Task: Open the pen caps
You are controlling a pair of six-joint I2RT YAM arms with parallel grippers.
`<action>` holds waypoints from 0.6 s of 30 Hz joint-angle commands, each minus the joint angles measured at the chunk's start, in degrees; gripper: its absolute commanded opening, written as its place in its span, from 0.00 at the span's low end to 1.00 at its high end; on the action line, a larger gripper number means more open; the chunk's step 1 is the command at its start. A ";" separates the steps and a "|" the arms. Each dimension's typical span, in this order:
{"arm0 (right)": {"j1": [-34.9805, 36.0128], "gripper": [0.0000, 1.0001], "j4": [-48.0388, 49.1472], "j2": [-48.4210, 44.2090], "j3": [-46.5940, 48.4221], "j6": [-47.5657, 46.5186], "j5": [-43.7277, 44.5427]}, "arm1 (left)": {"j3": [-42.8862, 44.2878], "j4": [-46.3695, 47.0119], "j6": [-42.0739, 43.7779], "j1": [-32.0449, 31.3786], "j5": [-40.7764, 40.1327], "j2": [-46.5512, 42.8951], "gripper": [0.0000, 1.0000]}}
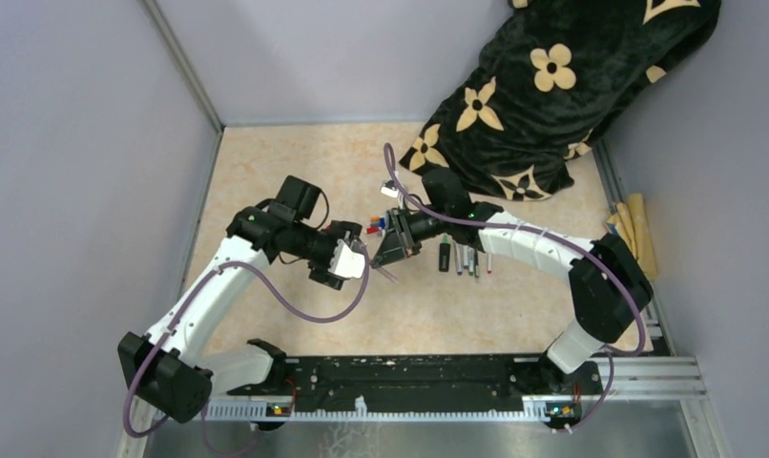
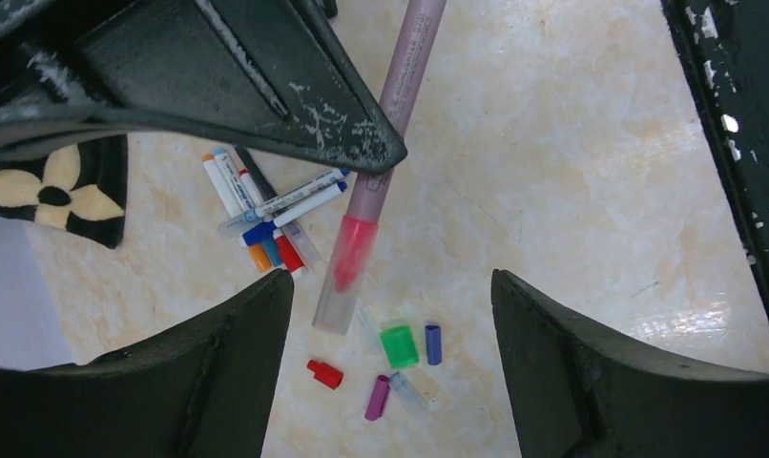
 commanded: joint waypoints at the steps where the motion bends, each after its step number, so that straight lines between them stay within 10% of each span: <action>1: 0.78 0.00 3.51 2.18 4.69 1.93 -3.84 | -0.87 3.01 1.60 -3.07 -5.07 0.57 0.78; 6: 1.04 0.00 5.43 4.07 5.09 2.96 -4.12 | -1.41 4.68 1.85 -5.60 -9.36 1.70 0.56; 12: 1.39 0.07 5.69 5.10 4.50 3.12 -3.29 | -2.07 6.18 2.44 -6.65 -12.53 1.98 0.04; 18: 3.30 0.26 6.59 6.68 4.49 3.55 -2.56 | -2.11 7.31 1.02 -6.84 -12.79 2.22 0.00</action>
